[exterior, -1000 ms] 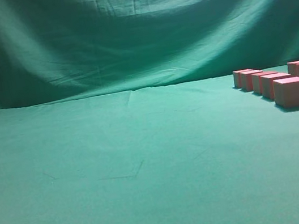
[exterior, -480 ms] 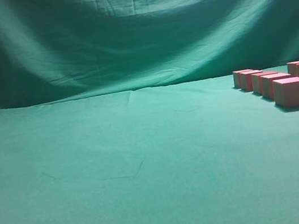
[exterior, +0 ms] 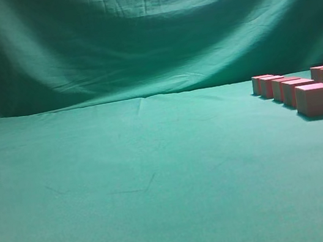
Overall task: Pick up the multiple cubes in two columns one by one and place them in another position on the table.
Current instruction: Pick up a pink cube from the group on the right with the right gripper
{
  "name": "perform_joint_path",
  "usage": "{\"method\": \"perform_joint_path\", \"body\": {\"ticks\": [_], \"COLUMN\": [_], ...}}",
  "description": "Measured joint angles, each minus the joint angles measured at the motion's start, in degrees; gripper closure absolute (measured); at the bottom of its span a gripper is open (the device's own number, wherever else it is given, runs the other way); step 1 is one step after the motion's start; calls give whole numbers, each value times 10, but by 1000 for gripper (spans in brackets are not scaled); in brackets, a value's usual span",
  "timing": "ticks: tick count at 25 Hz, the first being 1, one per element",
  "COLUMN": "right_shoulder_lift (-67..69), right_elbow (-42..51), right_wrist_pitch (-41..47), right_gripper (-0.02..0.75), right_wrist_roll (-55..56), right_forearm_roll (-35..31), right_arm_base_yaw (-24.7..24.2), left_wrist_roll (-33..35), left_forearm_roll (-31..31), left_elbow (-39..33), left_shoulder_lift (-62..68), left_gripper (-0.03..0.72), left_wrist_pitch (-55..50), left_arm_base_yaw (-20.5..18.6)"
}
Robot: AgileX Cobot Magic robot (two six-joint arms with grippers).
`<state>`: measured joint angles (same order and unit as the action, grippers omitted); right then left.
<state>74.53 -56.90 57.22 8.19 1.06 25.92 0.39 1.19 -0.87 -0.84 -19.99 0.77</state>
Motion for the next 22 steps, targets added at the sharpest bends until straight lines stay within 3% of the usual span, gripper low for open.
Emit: {"method": "perform_joint_path", "body": {"ticks": [8,9,10,14,22], "right_shoulder_lift": [134,147,156,179,202], "right_elbow": [-28,-28,-28,-28,-30], "right_wrist_pitch": [-29,-38,-44,-71,-129], "right_gripper": [738,688,688,521,171], "right_wrist_roll": [76,88,99,156,219], "right_forearm_roll": [63,74,87,125,137], "right_arm_base_yaw": [7,7,7,7,7], "left_wrist_roll": [0,0,0,0,0], "left_forearm_roll": [0,0,0,0,0], "left_elbow": [0,0,0,0,0], "left_shoulder_lift": [0,0,0,0,0], "left_gripper": [688,688,688,688,688], "left_wrist_pitch": [0,0,0,0,0], "left_arm_base_yaw": [0,0,0,0,0]}}
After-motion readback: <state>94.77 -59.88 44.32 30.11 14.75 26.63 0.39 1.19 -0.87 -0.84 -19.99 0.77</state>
